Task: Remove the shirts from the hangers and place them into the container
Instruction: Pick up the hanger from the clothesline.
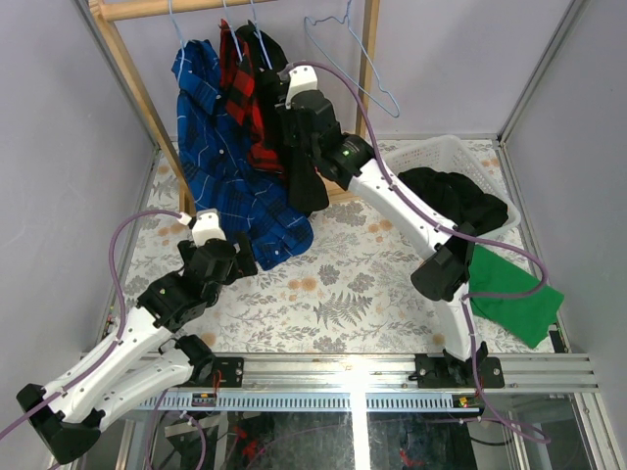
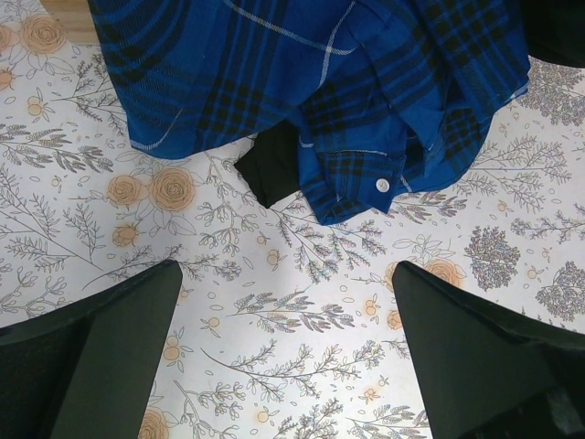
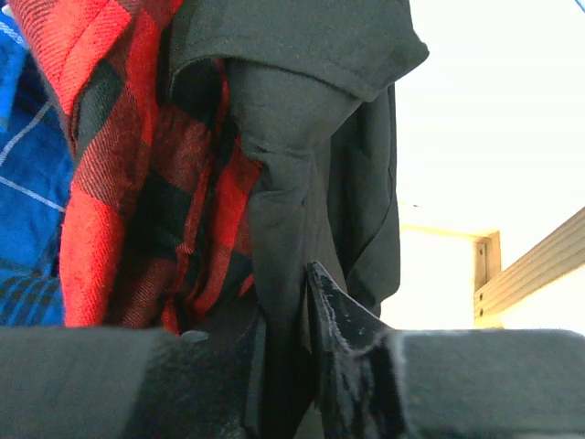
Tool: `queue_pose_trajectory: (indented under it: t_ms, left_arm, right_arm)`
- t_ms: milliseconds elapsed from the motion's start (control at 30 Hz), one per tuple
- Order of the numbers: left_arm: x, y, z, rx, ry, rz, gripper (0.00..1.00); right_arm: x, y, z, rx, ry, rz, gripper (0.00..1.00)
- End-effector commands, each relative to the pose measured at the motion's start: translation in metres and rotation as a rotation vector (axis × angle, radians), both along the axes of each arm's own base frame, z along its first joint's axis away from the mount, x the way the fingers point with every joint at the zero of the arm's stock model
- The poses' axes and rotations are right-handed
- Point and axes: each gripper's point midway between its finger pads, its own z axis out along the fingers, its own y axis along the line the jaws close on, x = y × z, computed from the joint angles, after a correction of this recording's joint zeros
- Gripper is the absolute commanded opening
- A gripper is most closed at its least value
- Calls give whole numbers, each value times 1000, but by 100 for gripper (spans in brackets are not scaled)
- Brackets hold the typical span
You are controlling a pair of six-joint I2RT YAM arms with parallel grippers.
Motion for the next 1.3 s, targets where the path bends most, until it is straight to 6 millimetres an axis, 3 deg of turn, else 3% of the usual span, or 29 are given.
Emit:
queue_pose_trajectory:
  t_ms: [0, 67, 200, 367, 600, 1067, 1267]
  left_arm:
    - [4, -1, 15, -18, -32, 1, 100]
    - [4, -1, 15, -18, -31, 1, 100]
    - [4, -1, 14, -16, -29, 1, 100]
    - [4, -2, 14, -16, -28, 1, 100]
    - [4, -3, 13, -15, -22, -7, 100]
    - [4, -4, 12, -15, -21, -8, 100]
    - [4, -3, 13, -13, -23, -5, 100]
  right_arm:
    - [3, -8, 49, 109, -122, -40, 21]
    - [6, -14, 56, 124, -146, -75, 15]
    - [12, -24, 74, 173, -252, -133, 14]
    - [15, -28, 88, 200, -309, -160, 0]
    - [6, -42, 116, 275, -421, -173, 0]
    - [5, -60, 143, 256, -401, -174, 0]
    - [-12, -81, 160, 281, -411, -201, 0]
